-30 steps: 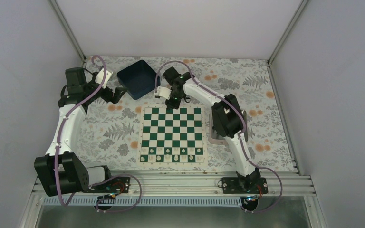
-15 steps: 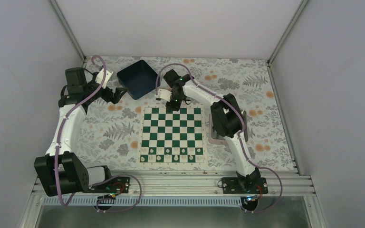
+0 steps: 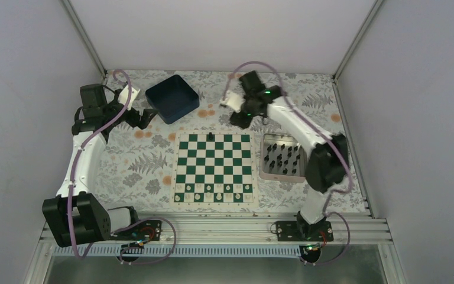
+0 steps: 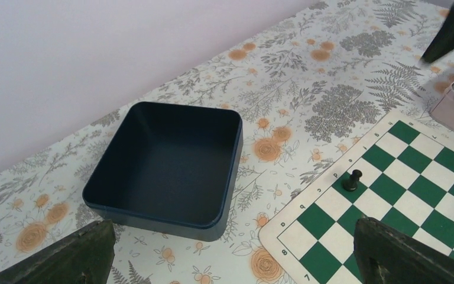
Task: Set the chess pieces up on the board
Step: Pick up the chess piece from the storage box.
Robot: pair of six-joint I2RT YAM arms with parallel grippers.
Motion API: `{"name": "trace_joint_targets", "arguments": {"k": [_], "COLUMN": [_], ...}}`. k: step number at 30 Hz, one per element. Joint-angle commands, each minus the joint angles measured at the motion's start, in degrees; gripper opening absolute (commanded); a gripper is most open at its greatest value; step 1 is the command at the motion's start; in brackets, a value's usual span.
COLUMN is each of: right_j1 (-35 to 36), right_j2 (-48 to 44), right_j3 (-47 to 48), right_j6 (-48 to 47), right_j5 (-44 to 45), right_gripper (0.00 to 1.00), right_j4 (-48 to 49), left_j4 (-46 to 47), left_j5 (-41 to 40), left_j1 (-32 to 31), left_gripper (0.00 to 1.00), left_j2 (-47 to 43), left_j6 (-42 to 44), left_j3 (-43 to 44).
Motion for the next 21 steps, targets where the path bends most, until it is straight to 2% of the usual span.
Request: {"name": "trace_joint_targets", "arguments": {"k": [1,6,10,15,21], "right_j1": [-7.2,-15.3,-18.5,-19.7,-20.0], "right_j2": [-12.0,-24.2,-29.2,-29.4,-25.7], "right_j3": [-9.0,-20.8,-28.4,-35.5,-37.8], "right_j6": [0.3,-1.6,-2.9,-2.8,-1.4], "right_j5": [0.9,0.7,1.4,2.7,3.3], "right_gripper": [0.54,0.52,0.45,0.4,0.38], "right_j4": [-0.1,-1.9,-1.2,2.9,7.9], "left_j4": [0.5,0.4,0.5,0.3,0.3], "left_j5": [0.8,1.3,1.2,0.8,0.4], "left_j1": [-0.2,-0.2,-0.2,-0.2,-0.2], "left_gripper": [1.0,1.0,1.0,1.0,1.0], "left_j2": [-1.0,-1.2,-1.1,-1.2,-2.0], "left_j6": [0.2,0.2,-0.2,-0.2,-0.3], "left_j3": [-0.3,-0.3,0.0,-0.2,-0.5]}}
